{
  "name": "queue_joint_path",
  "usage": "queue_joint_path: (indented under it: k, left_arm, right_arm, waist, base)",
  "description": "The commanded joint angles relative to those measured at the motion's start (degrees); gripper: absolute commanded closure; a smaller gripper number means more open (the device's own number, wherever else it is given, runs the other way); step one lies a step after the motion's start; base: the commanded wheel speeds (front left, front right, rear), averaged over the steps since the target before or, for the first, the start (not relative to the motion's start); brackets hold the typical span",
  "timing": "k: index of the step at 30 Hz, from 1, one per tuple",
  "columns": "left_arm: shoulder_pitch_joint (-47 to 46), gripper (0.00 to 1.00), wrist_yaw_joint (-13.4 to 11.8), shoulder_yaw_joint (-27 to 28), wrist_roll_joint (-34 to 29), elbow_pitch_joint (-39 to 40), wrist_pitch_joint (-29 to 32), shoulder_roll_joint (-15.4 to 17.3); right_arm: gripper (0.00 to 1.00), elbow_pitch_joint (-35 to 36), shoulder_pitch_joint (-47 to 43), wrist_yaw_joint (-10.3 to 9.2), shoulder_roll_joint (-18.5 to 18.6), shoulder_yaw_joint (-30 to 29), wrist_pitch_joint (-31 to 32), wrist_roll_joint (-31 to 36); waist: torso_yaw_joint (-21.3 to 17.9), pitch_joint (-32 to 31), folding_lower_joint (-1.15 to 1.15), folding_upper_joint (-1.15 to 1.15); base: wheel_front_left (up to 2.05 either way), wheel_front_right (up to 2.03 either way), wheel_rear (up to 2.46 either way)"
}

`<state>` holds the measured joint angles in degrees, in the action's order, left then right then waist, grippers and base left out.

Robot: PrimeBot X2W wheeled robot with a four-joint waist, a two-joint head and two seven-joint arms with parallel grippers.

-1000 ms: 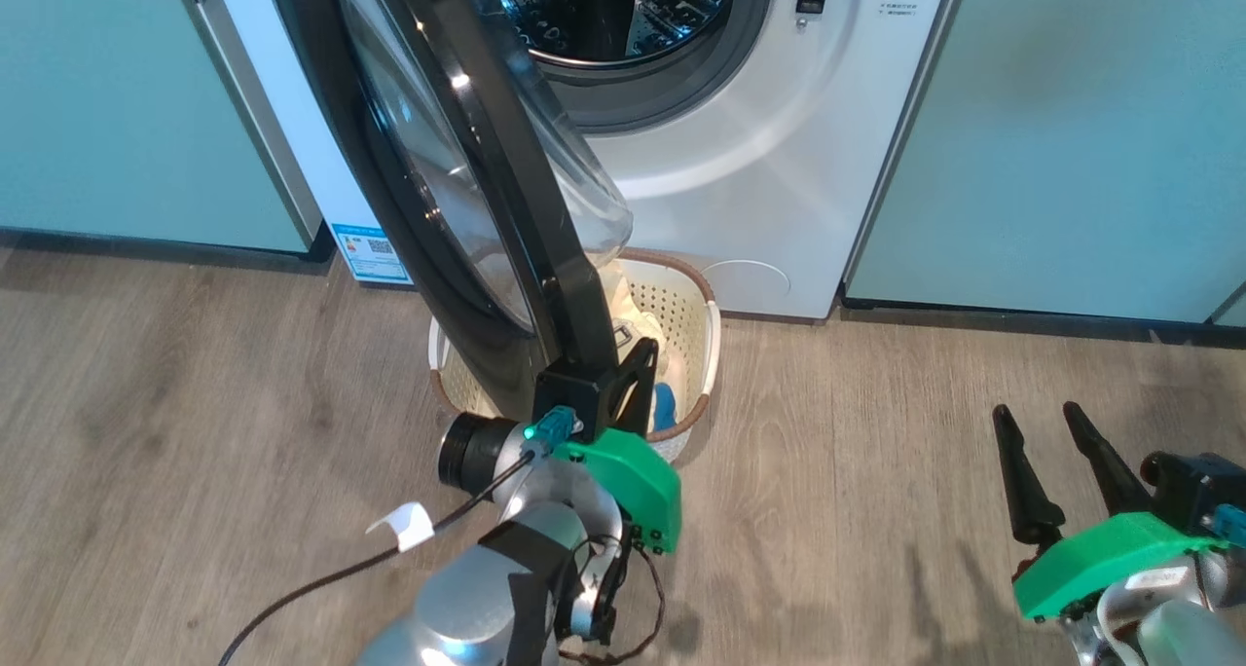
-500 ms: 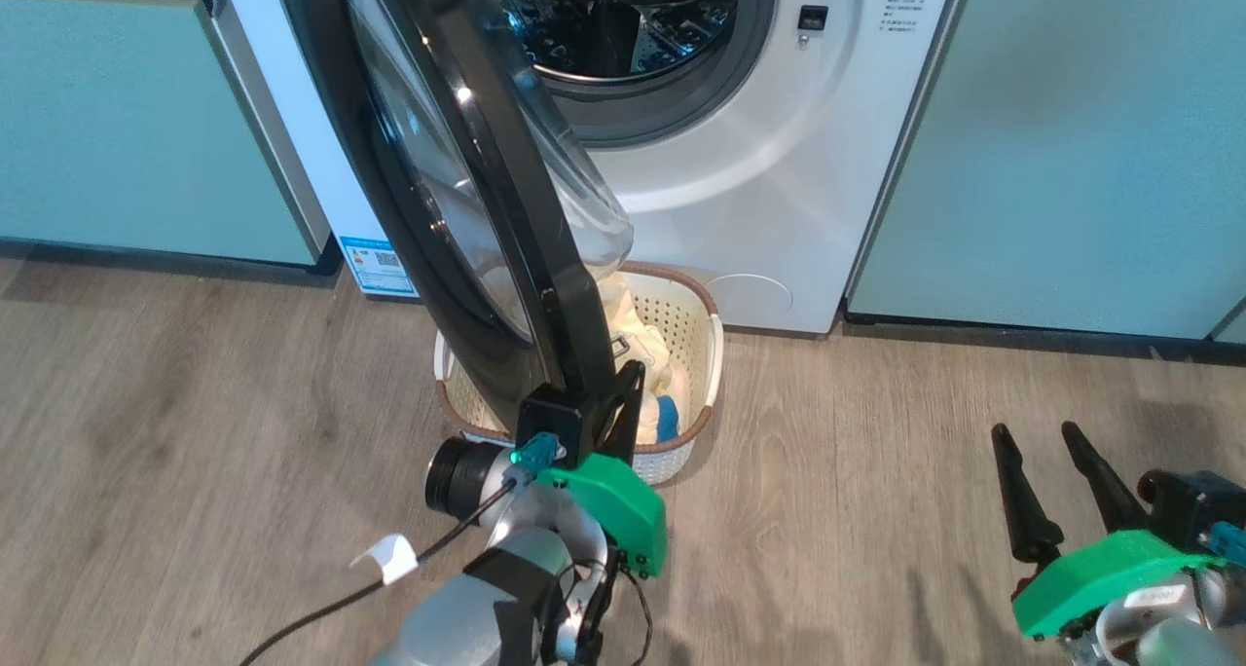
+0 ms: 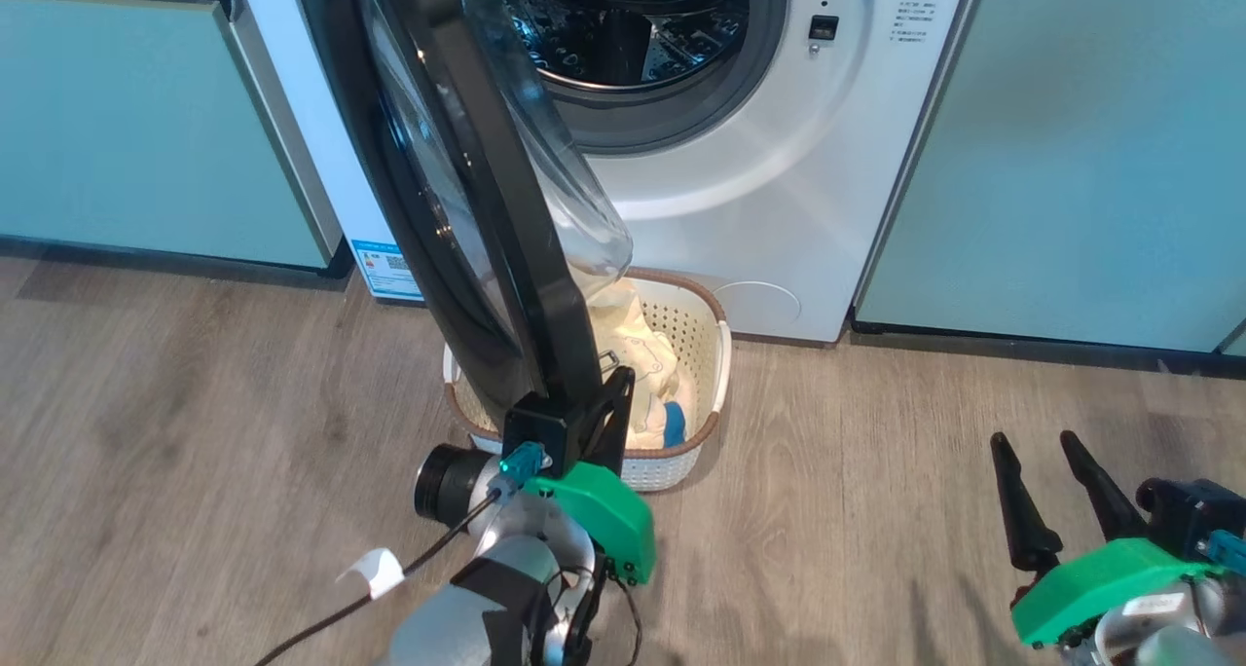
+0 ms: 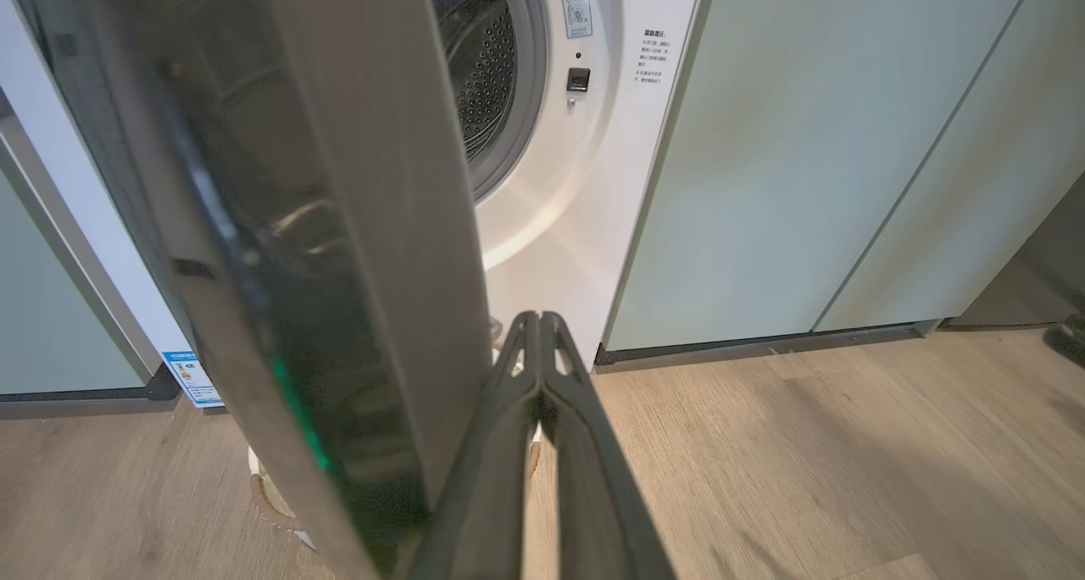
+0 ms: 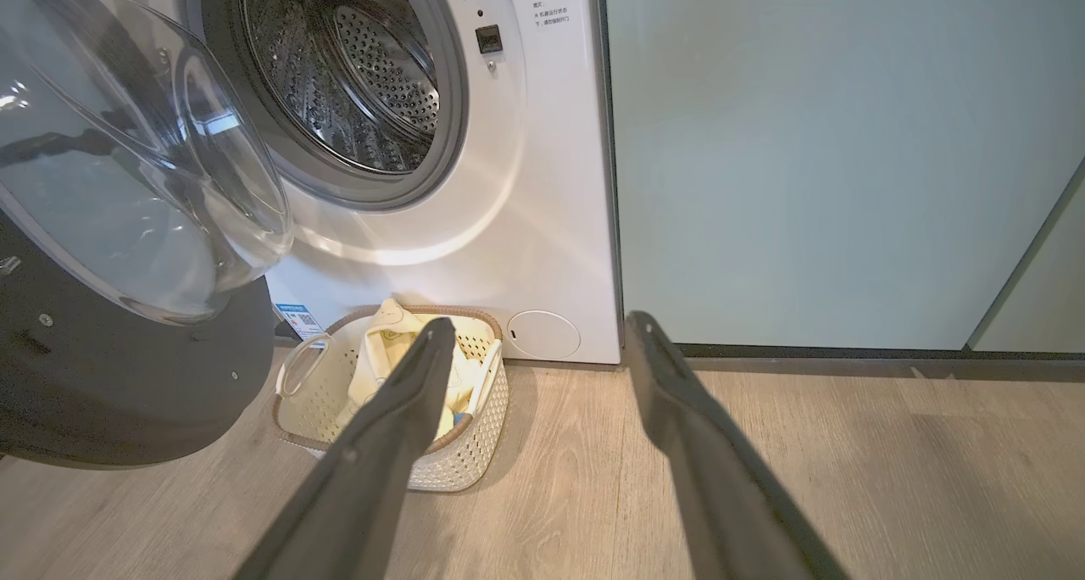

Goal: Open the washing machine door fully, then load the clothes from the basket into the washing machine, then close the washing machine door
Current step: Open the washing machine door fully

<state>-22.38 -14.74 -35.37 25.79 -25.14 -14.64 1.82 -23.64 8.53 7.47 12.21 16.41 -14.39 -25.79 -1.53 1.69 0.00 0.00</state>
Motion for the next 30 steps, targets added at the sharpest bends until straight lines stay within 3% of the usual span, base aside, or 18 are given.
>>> queue_joint_path:
  k: [1, 30]
  left_arm:
    - [-1.53, 1.0, -0.16, 3.01, -0.51, 1.27, -0.36, 1.06]
    - [4.65, 1.0, 3.19, 9.13, -5.6, 3.99, -0.36, 1.06]
  right_arm:
    - [0.0, 1.6, 1.01, 0.02, 0.49, 0.49, -0.61, -0.41]
    - [0.0, 1.45, -0.06, 0.02, -0.1, -0.51, -0.61, -0.35]
  waist:
    - [0.09, 0.01, 0.0, 0.0]
    - [4.15, -0.88, 0.0, 0.0]
  base:
    - [0.0, 0.0, 0.0]
    - [0.0, 0.0, 0.0]
